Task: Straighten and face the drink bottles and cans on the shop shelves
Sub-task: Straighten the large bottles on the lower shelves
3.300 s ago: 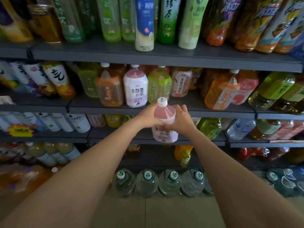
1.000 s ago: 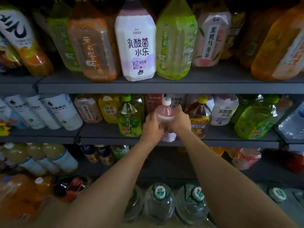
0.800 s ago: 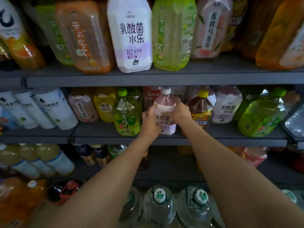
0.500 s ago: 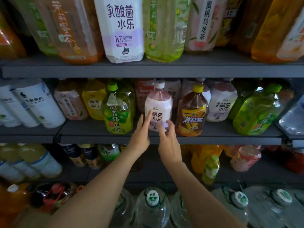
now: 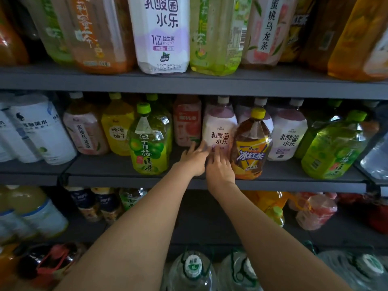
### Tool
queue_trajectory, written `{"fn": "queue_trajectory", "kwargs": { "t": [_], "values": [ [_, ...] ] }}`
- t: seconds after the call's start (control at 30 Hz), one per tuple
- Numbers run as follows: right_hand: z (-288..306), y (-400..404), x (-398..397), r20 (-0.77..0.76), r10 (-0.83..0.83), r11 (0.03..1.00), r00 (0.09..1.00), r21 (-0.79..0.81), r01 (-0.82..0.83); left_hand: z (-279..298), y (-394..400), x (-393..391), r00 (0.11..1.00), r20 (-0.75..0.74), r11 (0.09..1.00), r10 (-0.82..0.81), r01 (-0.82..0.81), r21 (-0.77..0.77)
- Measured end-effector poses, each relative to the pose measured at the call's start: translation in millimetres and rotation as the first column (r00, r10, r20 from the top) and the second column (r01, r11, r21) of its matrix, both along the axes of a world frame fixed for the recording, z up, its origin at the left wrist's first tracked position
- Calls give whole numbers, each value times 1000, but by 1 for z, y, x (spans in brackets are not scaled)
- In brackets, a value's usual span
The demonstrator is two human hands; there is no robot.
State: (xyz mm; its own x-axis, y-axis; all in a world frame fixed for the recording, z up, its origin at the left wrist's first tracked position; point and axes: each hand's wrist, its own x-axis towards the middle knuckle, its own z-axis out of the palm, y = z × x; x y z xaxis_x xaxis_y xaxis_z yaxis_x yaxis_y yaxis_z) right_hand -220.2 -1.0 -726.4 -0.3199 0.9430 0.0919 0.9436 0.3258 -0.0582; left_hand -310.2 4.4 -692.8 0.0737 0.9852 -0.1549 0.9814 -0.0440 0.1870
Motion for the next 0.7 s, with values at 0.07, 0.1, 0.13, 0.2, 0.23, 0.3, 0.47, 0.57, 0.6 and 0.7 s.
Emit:
{"fn": "queue_trajectory", "kwargs": {
  "t": [0.07,0.1,0.13,0.2,0.23,0.3,0.47,0.57,0.6,0.7],
  "values": [
    [0,4,-2,-11,-9,999,1000,-53,9,0,4,-2,999,-38,1000,-4,3,-14],
    [0,4,-4,-14,-9,997,1000,-77,8,-1,4,-2,999,-53,1000,-5,4,-18],
    [1,4,-4,-19,-4,996,1000,-93,2,-3,4,-1,998,-57,1000,0,-1,-16],
    [4,-1,0,-29,25,993,999,-110,-28,-7,1,3,999,-22,999,30,-31,-12],
    [6,-5,4,-42,44,994,998,-101,-48,-9,-1,6,998,16,998,59,-59,6],
    [14,-11,14,-61,89,996,994,-19,-91,-7,-8,16,985,127,987,119,-132,94],
    [56,-24,28,-3,121,957,993,265,-116,33,-24,38,874,461,918,157,-302,259],
    [87,-31,37,-67,59,906,996,422,-26,64,-32,44,887,449,882,108,-294,369],
    [94,-32,40,-91,23,900,996,435,20,72,-35,46,891,446,877,86,-280,391],
    [108,-29,49,-125,-128,912,984,376,166,88,-45,52,930,363,886,56,-214,411]
  ]
}}
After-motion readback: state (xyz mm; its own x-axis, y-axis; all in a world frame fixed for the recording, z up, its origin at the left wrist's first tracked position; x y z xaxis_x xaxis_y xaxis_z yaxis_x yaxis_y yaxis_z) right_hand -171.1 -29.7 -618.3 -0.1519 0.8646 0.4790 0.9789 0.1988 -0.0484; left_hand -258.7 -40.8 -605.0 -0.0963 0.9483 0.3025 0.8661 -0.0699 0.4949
